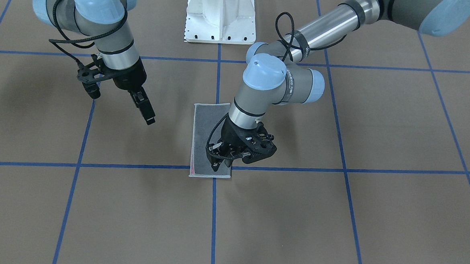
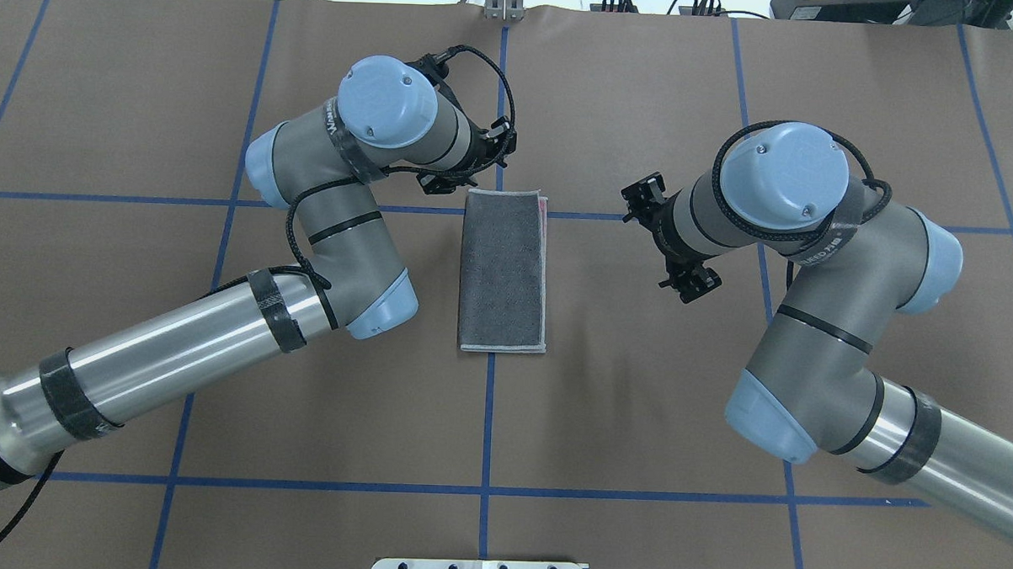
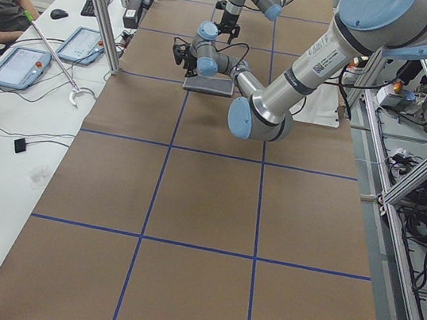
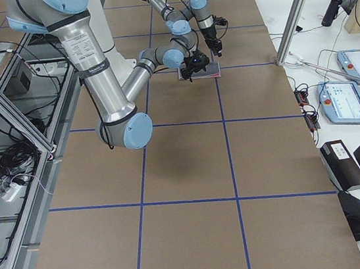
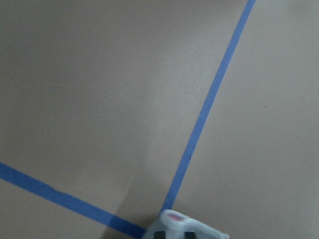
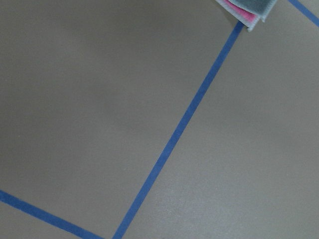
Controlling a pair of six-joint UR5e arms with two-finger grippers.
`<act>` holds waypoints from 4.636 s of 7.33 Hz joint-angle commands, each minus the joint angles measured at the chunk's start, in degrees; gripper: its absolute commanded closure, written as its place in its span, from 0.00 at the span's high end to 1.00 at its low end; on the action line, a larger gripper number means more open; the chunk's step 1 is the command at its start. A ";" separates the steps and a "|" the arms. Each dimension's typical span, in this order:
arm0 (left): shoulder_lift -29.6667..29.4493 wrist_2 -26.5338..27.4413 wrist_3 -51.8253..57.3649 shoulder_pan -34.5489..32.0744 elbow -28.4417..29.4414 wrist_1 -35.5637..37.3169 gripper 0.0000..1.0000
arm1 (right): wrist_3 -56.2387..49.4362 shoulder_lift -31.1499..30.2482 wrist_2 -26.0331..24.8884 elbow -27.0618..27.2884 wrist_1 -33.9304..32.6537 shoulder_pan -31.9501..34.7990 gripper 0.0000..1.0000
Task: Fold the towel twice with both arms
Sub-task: 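Move the left gripper to the strip's end nearest the robot, then lower the left gripper and close it on the strip's near end, then lift the near end and fold it over toward the far end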
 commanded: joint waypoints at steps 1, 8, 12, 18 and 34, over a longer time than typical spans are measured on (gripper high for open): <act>2.22 -2.95 -0.65 0.62 -4.30 1.05 0.79 | 0.10 0.14 -0.41 -0.04 0.24 -0.07 1.00; 15.60 5.99 -15.07 13.89 -24.99 12.83 0.89 | -6.58 -0.56 0.29 -0.39 0.42 0.72 1.00; 14.99 6.52 -19.46 16.00 -22.45 12.48 0.55 | -6.49 -0.74 0.55 -0.39 0.42 0.64 1.00; 14.90 6.96 -19.38 16.00 -21.74 12.48 0.43 | -6.31 -0.83 0.47 -0.39 0.51 0.55 1.00; -4.24 7.84 -23.42 4.05 -0.68 8.28 0.00 | -6.49 -1.62 1.08 -0.13 0.42 1.52 1.00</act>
